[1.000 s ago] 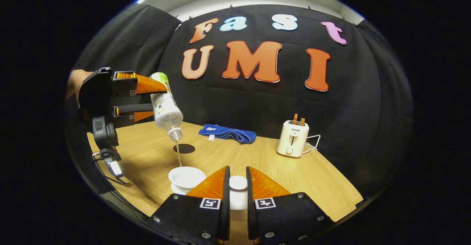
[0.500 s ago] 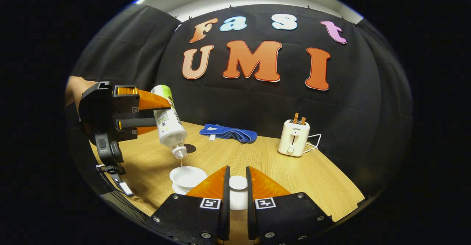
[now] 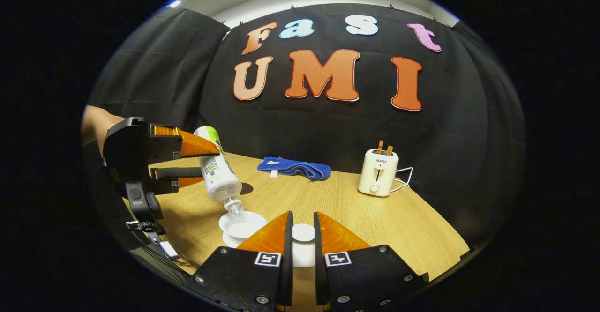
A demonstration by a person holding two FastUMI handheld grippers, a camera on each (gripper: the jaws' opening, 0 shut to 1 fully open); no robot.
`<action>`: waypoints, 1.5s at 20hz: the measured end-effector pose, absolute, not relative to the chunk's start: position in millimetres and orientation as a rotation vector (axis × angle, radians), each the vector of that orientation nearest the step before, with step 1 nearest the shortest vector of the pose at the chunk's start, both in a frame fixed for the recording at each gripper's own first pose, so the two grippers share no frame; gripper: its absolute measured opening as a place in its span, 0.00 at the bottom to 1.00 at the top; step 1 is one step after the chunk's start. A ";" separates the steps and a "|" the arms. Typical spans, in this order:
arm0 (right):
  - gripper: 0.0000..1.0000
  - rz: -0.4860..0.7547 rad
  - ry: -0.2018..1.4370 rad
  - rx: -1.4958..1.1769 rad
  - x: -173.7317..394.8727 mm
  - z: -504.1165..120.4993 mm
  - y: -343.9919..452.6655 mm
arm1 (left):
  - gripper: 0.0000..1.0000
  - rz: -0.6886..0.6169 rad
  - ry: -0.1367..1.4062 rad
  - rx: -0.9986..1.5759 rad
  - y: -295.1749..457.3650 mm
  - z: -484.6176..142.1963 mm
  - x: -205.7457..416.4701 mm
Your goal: Open the teacup lid with one hand, grasp the water bottle and pour water into the teacup with the other hand; after pouring, place the water bottle on the coaster and then close the teacup lid.
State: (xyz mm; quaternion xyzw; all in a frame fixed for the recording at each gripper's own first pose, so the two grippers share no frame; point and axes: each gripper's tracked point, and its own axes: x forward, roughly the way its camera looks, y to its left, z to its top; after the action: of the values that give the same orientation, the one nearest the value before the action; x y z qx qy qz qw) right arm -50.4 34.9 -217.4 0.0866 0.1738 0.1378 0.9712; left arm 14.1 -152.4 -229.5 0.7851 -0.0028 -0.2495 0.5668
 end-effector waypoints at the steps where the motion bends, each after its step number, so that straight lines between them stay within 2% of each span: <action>1: 0.19 0.285 0.358 0.187 -50.7 -218.5 38.2 | 0.60 -0.585 0.000 1.809 -152.8 -229.9 13.4; 3: 0.20 0.292 0.366 0.209 -49.6 -219.9 41.7 | 0.60 -0.588 0.024 1.691 -152.2 -235.1 13.1; 4: 0.20 0.285 0.363 0.209 -46.8 -220.9 40.2 | 0.64 -0.586 0.043 1.634 -148.9 -236.7 12.8; 5: 0.20 0.279 0.359 0.212 -44.9 -220.6 38.4 | 0.60 -0.584 0.053 1.583 -149.1 -236.1 13.1; 6: 0.20 0.277 0.366 0.225 -43.6 -223.8 39.3 | 0.64 -0.575 0.059 1.533 -149.2 -233.9 12.3; 7: 0.20 0.275 0.373 0.236 -42.8 -226.4 39.4 | 0.60 -0.567 0.087 1.484 -146.5 -234.0 11.5; 8: 0.19 0.273 0.378 0.242 -41.2 -227.6 40.1 | 0.60 -0.552 0.147 1.445 -138.0 -236.9 12.5; 10: 0.19 0.273 0.387 0.239 -38.4 -231.3 41.2 | 0.68 -0.511 0.200 1.300 -131.4 -223.0 13.1; 11: 0.19 0.277 0.393 0.242 -37.1 -232.6 43.4 | 0.64 -0.488 0.225 1.220 -127.8 -213.9 15.6; 14: 0.20 0.285 0.402 0.251 -33.4 -234.1 48.9 | 0.64 -0.404 0.231 1.012 -117.6 -174.4 36.2; 15: 0.20 0.287 0.401 0.257 -32.0 -232.5 50.8 | 0.59 -0.385 0.235 0.951 -114.8 -165.2 43.2; 16: 0.20 0.292 0.400 0.264 -29.5 -232.3 54.8 | 0.64 -0.386 0.238 0.891 -115.2 -160.7 48.9; 18: 0.20 0.301 0.387 0.282 -26.1 -228.3 62.9 | 0.60 -0.366 0.242 0.756 -114.7 -153.3 66.3; 19: 0.20 0.307 0.388 0.283 -25.0 -228.2 67.2 | 0.64 -0.357 0.243 0.682 -115.1 -149.9 74.2; 20: 0.20 0.312 0.391 0.285 -24.4 -230.8 71.2 | 0.60 -0.348 0.255 0.608 -114.0 -151.5 81.3; 21: 0.20 0.316 0.395 0.284 -23.4 -232.0 74.8 | 0.64 -0.338 0.261 0.536 -112.4 -153.0 88.0; 22: 0.20 0.319 0.400 0.282 -22.6 -233.6 77.6 | 0.60 -0.332 0.271 0.468 -111.5 -155.2 92.7; 23: 0.20 0.322 0.402 0.281 -22.2 -234.0 80.0 | 0.64 -0.327 0.278 0.400 -113.5 -159.2 98.9; 25: 0.20 0.320 0.400 0.285 -18.8 -232.9 80.8 | 0.64 -0.306 0.300 0.261 -113.5 -171.5 111.4; 26: 0.20 0.319 0.398 0.288 -18.4 -232.7 81.5 | 0.60 -0.290 0.310 0.202 -112.5 -177.4 118.2; 27: 0.20 0.314 0.393 0.291 -16.8 -232.6 81.4 | 0.64 -0.269 0.312 0.148 -109.2 -184.2 124.1; 30: 0.20 0.299 0.389 0.302 -12.9 -234.2 78.6 | 0.64 -0.225 0.319 0.006 -91.9 -203.3 126.1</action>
State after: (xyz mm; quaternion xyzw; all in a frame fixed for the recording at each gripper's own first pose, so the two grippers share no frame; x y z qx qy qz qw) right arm -12.9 78.6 -234.2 0.1491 0.1920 0.1472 0.9588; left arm 126.1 -91.9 -203.3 0.0031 0.1587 -0.1120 0.9810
